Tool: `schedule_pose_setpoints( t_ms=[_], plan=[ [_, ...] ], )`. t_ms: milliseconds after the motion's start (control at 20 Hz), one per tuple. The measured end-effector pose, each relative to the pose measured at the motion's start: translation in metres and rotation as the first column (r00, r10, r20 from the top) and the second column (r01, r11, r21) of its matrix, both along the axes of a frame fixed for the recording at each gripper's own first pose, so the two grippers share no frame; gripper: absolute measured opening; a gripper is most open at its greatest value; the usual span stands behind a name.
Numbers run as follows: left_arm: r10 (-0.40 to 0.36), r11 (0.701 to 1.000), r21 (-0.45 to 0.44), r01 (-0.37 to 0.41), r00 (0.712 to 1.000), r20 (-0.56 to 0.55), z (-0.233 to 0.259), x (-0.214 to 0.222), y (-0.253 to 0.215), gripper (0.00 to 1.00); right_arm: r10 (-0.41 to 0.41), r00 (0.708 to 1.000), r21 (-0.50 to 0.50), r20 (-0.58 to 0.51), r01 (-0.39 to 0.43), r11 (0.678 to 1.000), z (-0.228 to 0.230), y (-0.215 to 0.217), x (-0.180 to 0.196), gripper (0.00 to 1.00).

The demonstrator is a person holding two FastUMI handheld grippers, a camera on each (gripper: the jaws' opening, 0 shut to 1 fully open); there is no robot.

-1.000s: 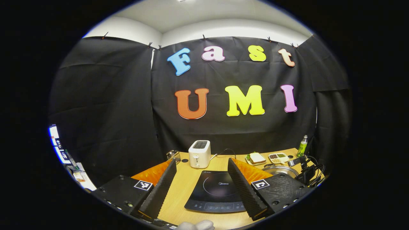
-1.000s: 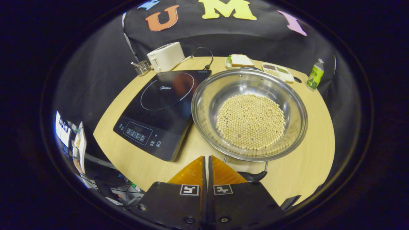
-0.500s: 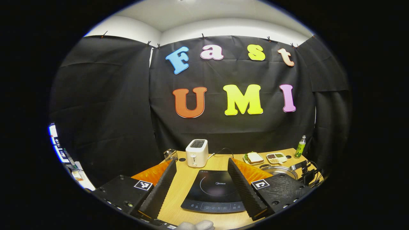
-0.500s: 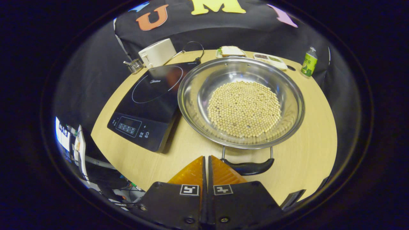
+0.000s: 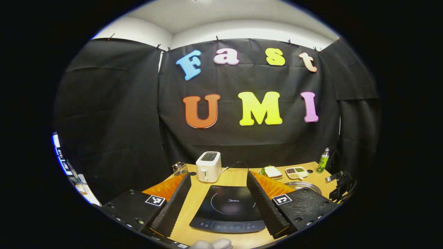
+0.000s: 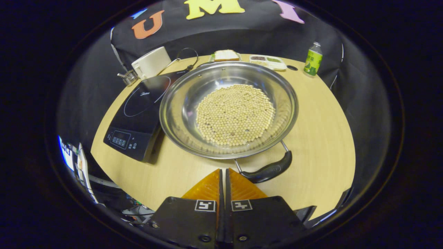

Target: First push the handle of the pot to place it horizontally, then grasp the pot with both hands and set it on the induction cooktop.

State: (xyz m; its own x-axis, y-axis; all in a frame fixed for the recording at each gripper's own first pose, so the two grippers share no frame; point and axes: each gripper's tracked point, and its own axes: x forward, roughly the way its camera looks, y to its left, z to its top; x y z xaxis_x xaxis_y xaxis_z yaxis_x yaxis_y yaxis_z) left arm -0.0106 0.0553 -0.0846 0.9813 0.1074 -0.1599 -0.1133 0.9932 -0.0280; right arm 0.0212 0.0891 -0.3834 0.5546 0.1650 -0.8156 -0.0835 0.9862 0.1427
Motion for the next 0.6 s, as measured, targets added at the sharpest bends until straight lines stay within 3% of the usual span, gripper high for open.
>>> schedule_pose_setpoints(
  t_ms=[50, 100, 200, 600],
  plan=[
    [-0.002, 1.0, 0.0, 0.002, 1.0, -0.002, -0.001, 0.002, -0.003, 0.96, -0.009, 1.0, -0.005, 0.001, 0.009, 1.0, 0.0, -0.006, 0.002, 0.0],
    [-0.004, 1.0, -0.001, 0.004, 1.0, -0.005, -0.003, 0.005, -0.005, 0.96, -0.017, 1.0, -0.013, 0.002, 0.017, 1.0, 0.0, -0.013, 0.003, 0.04],
    [-0.005, 1.0, -0.004, 0.005, 1.0, -0.011, -0.004, 0.009, -0.012, 0.96, -0.029, 1.0, -0.025, 0.005, 0.029, 0.999, 0.0, -0.027, 0.007, 0.0],
    [0.012, 1.0, -0.009, -0.012, 1.0, -0.027, -0.008, 0.026, -0.035, 0.96, -0.025, 1.0, -0.066, 0.001, 0.025, 0.998, -0.001, -0.073, 0.029, 0.04]
  ],
)
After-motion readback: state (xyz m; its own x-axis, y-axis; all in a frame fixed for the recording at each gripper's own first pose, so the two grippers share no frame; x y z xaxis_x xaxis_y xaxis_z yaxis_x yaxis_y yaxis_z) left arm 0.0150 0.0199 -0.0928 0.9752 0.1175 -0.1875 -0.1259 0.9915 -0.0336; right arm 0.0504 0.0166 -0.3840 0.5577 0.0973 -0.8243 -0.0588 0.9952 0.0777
